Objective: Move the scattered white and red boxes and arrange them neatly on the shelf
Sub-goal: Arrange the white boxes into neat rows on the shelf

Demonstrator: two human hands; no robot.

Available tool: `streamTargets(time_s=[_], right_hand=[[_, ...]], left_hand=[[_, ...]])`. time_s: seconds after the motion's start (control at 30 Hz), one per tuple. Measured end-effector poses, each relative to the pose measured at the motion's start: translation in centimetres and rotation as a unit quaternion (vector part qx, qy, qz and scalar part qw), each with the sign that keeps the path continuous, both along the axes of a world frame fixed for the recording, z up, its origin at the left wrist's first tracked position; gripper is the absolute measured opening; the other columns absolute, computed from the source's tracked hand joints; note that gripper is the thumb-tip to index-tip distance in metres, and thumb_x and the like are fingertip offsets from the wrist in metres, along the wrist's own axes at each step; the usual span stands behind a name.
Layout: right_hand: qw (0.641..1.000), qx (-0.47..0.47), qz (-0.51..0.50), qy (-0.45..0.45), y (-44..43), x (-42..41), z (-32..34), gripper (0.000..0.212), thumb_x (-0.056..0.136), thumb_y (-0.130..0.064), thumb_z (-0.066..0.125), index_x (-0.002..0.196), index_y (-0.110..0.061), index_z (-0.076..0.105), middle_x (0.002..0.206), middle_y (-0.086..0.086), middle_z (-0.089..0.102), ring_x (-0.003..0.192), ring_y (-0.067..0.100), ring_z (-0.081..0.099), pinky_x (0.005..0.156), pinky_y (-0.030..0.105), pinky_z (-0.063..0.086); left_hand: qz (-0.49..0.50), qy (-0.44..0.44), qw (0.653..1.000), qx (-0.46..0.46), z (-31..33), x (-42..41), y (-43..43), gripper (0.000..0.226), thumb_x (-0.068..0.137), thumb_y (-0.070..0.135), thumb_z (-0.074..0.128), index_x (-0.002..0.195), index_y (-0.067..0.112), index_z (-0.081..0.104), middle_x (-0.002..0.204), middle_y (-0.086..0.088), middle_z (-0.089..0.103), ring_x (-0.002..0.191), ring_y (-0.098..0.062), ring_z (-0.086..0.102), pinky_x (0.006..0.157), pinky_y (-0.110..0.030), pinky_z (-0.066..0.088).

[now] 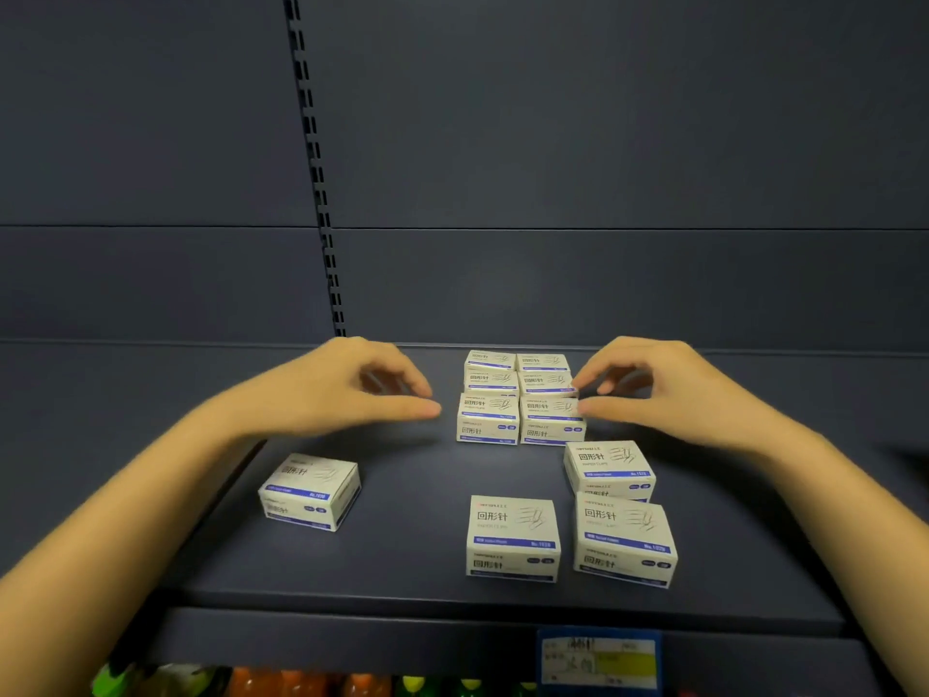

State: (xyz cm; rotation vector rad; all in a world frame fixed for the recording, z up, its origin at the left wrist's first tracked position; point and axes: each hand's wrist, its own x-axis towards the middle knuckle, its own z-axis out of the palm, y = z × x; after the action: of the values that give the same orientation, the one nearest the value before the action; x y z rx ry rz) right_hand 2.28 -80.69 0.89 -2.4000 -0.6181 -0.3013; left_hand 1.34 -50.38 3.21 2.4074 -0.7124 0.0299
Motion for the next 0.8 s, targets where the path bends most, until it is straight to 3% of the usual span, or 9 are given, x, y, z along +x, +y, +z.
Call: streamTargets(time_s=[0.1, 0.33, 0.5, 0.67, 0.8], right_hand=[[0.996, 0.058, 0.047, 0.046, -0.8, -1.0, 0.7, 0.021, 0.068, -0.038, 0.072, 0.087, -0.030, 0.071, 0.091, -0.010, 0.071, 0.081, 0.004, 0.065, 0.075, 0.010, 0.049], [0.985, 0.045, 0.127, 0.107, -2.2, -2.8, 0.6, 0.032, 0.066, -0.038, 0.071, 0.096, -0.027, 0.072, 0.104, -0.004, 0.069, 0.097, 0.009, 0.065, 0.089, 0.018, 0.050], [0.983, 0.033, 0.133, 0.121, -2.4, -3.3, 0.1, 0.034, 0.066, -0.037, 0.072, 0.098, -0.026, 0.072, 0.106, -0.006, 0.068, 0.100, 0.007, 0.064, 0.090, 0.020, 0.049], [0.984, 0.017, 0.125, 0.124, -2.5, -3.5, 0.0, 0.038, 0.064, -0.039, 0.075, 0.101, -0.032, 0.070, 0.108, -0.008, 0.066, 0.099, 0.006, 0.062, 0.088, 0.019, 0.049], [0.985, -0.007, 0.112, 0.135, -2.6, -3.5, -0.3, 0.041, 0.062, -0.042, 0.077, 0.102, -0.039, 0.067, 0.105, -0.008, 0.065, 0.085, 0.007, 0.060, 0.074, 0.022, 0.051]], left_hand=[[-0.041, 0.036, 0.998, 0.044, 0.4, -1.2, 3.9, 0.040, 0.062, 0.061, 0.068, 0.092, 0.035, 0.071, 0.096, 0.014, 0.069, 0.095, -0.004, 0.064, 0.086, -0.015, 0.047], [-0.047, 0.089, 0.993, 0.064, -1.1, -2.1, 8.8, 0.059, 0.054, 0.054, 0.081, 0.108, 0.043, 0.062, 0.110, 0.018, 0.064, 0.108, -0.005, 0.059, 0.095, -0.020, 0.045], [-0.058, 0.112, 0.991, 0.053, -1.7, -2.5, 8.5, 0.041, 0.061, 0.040, 0.082, 0.099, 0.038, 0.066, 0.104, 0.014, 0.068, 0.100, -0.008, 0.063, 0.086, -0.021, 0.049], [-0.037, 0.073, 0.996, 0.034, -1.4, -2.7, 6.9, 0.039, 0.059, 0.035, 0.082, 0.096, 0.031, 0.070, 0.099, 0.013, 0.070, 0.093, -0.008, 0.065, 0.078, -0.019, 0.052], [-0.018, 0.044, 0.999, -0.016, -1.0, -2.7, 4.2, 0.041, 0.052, 0.037, 0.082, 0.090, 0.028, 0.072, 0.092, 0.012, 0.072, 0.088, -0.007, 0.066, 0.081, -0.020, 0.052]])
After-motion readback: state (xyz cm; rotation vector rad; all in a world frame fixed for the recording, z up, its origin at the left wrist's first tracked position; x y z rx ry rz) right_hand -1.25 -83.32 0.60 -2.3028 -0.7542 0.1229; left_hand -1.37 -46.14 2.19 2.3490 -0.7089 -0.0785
